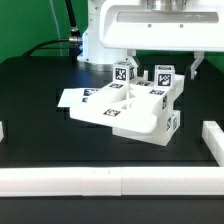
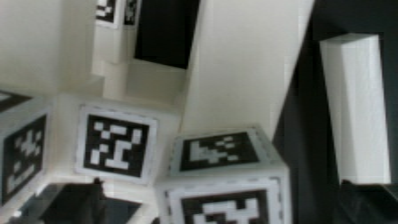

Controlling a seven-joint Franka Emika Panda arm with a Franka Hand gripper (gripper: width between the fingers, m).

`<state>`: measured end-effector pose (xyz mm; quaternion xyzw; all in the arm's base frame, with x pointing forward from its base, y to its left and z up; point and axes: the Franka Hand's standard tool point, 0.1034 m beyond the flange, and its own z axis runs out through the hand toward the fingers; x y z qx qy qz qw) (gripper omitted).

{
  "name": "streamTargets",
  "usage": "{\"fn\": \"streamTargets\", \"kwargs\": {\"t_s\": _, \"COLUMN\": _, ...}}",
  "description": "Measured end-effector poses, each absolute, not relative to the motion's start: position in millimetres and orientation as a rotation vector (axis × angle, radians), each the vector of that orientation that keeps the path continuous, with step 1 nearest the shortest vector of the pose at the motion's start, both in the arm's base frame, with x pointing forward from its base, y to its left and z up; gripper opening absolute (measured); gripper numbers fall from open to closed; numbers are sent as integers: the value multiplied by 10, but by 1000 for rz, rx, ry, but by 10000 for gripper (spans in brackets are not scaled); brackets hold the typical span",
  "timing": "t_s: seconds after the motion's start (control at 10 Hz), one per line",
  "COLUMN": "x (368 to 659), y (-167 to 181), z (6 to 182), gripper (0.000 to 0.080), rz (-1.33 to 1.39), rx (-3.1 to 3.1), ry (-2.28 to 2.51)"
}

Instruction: Assemble chair

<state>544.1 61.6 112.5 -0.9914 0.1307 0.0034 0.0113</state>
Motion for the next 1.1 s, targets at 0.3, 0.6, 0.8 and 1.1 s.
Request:
{"fn": "streamTargets", "kwargs": {"t_s": 0.3, "x": 5441, "y": 614, "z": 1125, "gripper": 424, "rz": 11, "rx": -3090, "ry": 423}}
{"fn": "streamTargets", "kwargs": {"t_s": 0.6, "x": 5441, "y": 617, "z": 1125, "gripper": 285, "rz": 12, "rx": -3069, "ry": 548}}
{"fn": "streamTargets", "kwargs": {"t_s": 0.8, "x": 5441, "y": 619, "z": 1125, "gripper": 285, "rz": 15, "rx": -3026, "ry": 749}}
{"fn": "streamTargets", "kwargs": {"t_s": 1.1, "x": 5441, "y": 629, "z": 1125, "gripper": 285, "rz": 20, "rx": -2944, "ry": 1015}}
